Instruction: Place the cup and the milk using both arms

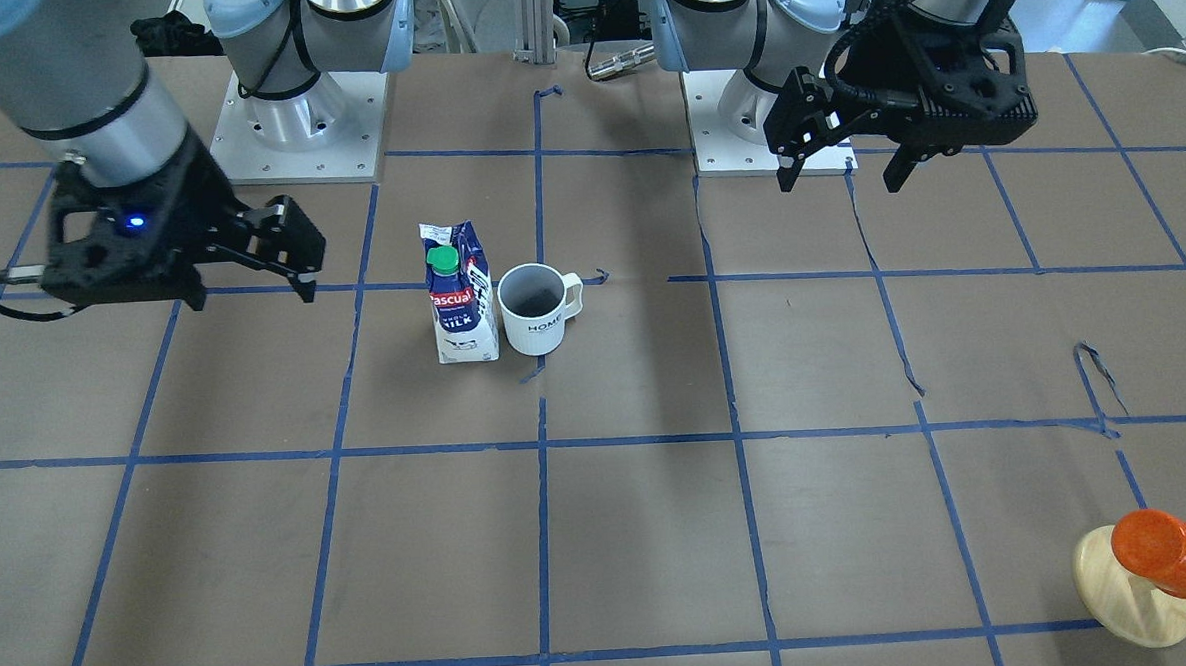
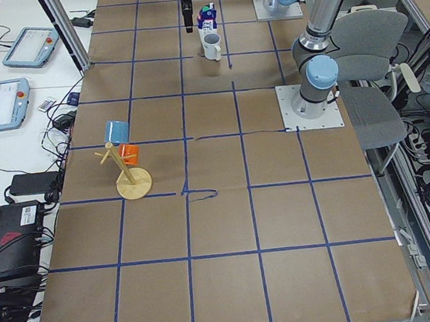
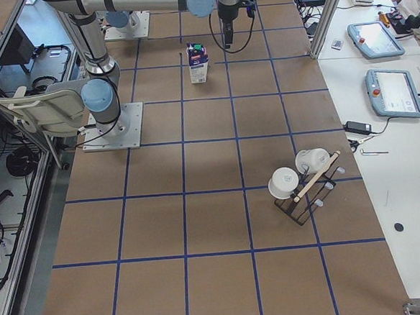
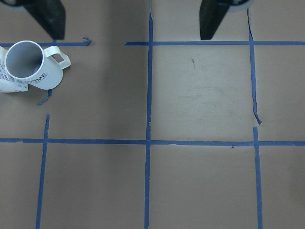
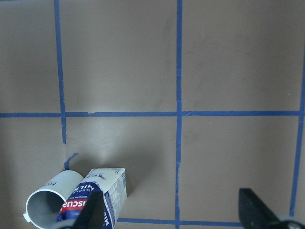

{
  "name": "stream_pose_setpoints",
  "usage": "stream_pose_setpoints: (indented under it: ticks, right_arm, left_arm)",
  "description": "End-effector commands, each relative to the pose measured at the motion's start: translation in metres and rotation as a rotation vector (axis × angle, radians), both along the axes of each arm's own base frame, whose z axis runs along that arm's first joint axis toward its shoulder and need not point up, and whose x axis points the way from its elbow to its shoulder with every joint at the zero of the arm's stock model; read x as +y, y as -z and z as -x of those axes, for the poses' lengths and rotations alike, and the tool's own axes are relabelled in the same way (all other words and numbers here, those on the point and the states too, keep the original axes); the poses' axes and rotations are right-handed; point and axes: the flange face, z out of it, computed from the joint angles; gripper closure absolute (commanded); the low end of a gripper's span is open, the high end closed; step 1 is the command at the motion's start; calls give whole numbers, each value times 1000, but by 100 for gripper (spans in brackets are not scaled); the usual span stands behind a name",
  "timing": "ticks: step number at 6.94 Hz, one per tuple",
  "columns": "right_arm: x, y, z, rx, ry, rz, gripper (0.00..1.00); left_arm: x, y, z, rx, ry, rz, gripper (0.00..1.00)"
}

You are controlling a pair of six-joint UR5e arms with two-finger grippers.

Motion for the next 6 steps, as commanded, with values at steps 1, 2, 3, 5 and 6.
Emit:
stream_pose_setpoints:
  ticks: [1,2,3,5,6]
  right_arm:
    - [17,-64,-11,9,-51,85,0]
    - [28,-77,-18,8,-45,116,0]
    - [38,-78,-25,-1,-52,122,0]
    - [35,-56,-16,84,-81,70,0]
    - [28,-53,-17,67,-82,87,0]
  left_arm:
    - [0,0,0,0,0,1,0]
    - [0,0,0,0,0,1,0]
    - [0,0,0,0,0,-1,0]
    - [0,0,0,-2,9,-1,0]
    - [0,1,-1,-9,40,-1,0]
